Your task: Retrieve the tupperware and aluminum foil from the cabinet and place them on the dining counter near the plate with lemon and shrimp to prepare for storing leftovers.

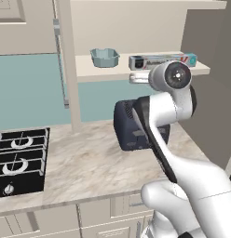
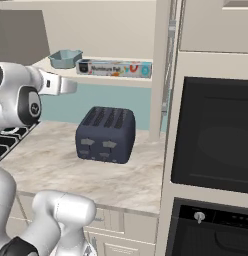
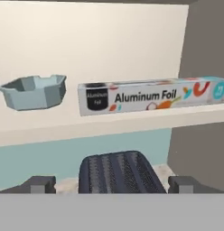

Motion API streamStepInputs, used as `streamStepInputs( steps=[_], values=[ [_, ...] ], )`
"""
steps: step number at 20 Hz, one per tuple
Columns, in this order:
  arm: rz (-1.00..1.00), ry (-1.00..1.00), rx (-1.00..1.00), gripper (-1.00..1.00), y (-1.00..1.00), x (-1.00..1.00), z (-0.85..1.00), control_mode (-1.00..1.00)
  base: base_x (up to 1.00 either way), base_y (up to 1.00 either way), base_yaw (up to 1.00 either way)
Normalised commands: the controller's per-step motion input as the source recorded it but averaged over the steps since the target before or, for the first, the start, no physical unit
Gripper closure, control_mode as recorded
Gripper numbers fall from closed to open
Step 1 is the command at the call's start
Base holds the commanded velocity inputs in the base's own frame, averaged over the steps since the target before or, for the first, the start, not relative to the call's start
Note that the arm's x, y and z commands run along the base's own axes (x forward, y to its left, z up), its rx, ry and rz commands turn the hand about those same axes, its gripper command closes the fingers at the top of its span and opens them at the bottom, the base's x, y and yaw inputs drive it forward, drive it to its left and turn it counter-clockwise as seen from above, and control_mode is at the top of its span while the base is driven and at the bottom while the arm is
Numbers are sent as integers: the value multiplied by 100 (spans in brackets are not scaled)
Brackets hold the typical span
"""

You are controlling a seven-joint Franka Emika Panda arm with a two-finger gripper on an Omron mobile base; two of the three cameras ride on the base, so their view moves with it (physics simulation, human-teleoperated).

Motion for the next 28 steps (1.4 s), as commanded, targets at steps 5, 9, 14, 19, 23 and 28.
streamStepInputs(
  steps=[5, 9, 14, 19, 23, 28],
  values=[
    [-18, -7, 10, -100, 9, 0, 36, -100, 0, 0, 0],
    [-18, 0, 13, -100, 0, 0, 29, -100, 0, 0, 0],
    [-21, 0, 11, -100, 0, 4, 20, -100, 0, 0, 0],
    [-22, 3, 10, -100, 0, 24, 9, -100, 0, 0, 0],
    [-21, 8, 11, -100, 0, 43, 1, -100, 0, 0, 0],
    [-18, 8, 4, -100, 0, 39, 0, -100, 0, 0, 0]
  ],
)
